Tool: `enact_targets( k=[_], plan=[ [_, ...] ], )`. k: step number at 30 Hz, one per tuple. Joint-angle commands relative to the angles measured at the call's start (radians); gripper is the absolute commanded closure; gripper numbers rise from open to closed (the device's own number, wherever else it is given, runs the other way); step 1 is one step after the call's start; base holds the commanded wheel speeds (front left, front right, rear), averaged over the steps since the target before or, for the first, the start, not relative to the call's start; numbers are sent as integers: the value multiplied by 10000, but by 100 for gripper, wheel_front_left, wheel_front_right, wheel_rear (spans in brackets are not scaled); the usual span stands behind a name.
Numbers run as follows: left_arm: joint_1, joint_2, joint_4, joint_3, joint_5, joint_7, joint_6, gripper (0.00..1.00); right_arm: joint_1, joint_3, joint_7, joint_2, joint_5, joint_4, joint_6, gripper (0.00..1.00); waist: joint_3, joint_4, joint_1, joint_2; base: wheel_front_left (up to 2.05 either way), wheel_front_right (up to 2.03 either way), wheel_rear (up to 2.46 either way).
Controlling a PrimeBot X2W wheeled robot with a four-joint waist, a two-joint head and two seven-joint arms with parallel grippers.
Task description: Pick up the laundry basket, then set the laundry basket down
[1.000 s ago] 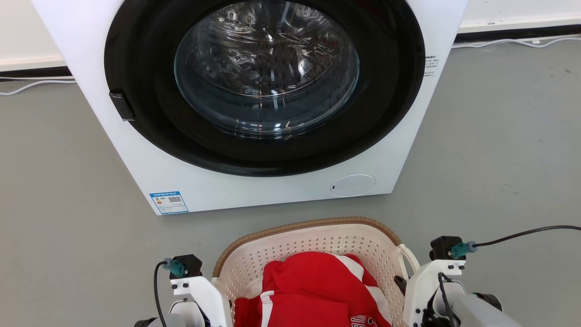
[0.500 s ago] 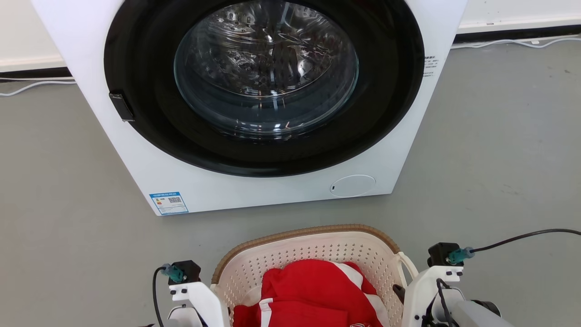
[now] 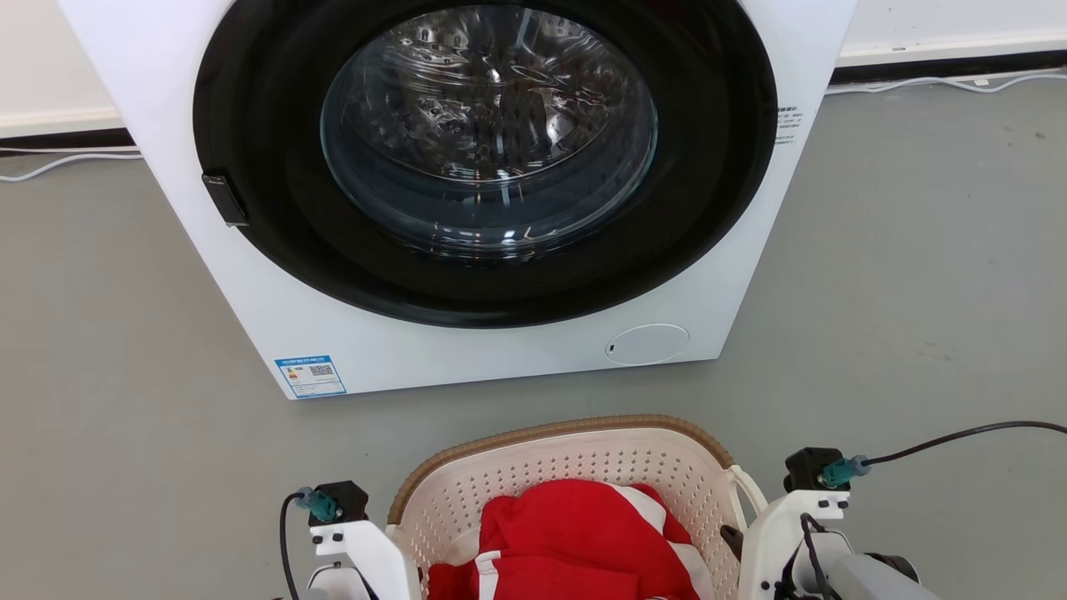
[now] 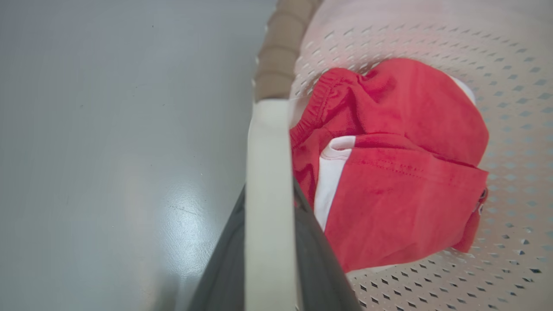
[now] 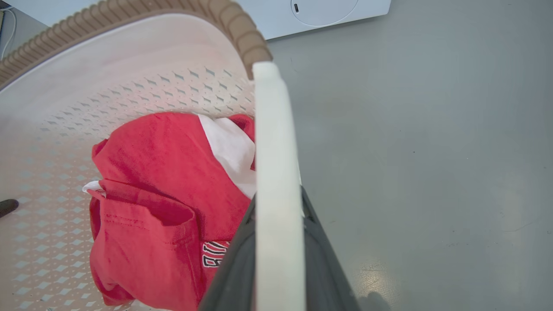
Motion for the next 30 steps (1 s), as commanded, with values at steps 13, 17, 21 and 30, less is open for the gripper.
enact_targets(
  k=[13,17,21,30],
  plan=[
    [-152,520,67,-219,-238,-316,-78,100,-155,405,-359,-408,290,-66,17,100,102,-27,0,0,0,0,0],
    [-297,522,161,-254,-278,-531,-78,100,-209,468,-546,-463,381,-144,17,100,375,-21,0,0,0,0,0],
    [-604,520,278,-274,-238,-879,-78,100,-382,513,-803,-551,463,-244,17,100,866,23,0,0,0,0,0],
    [-1552,447,463,-353,-24,-1696,-1,100,-983,630,-1703,-781,604,-541,17,100,2323,151,0,0,0,0,0]
  ],
)
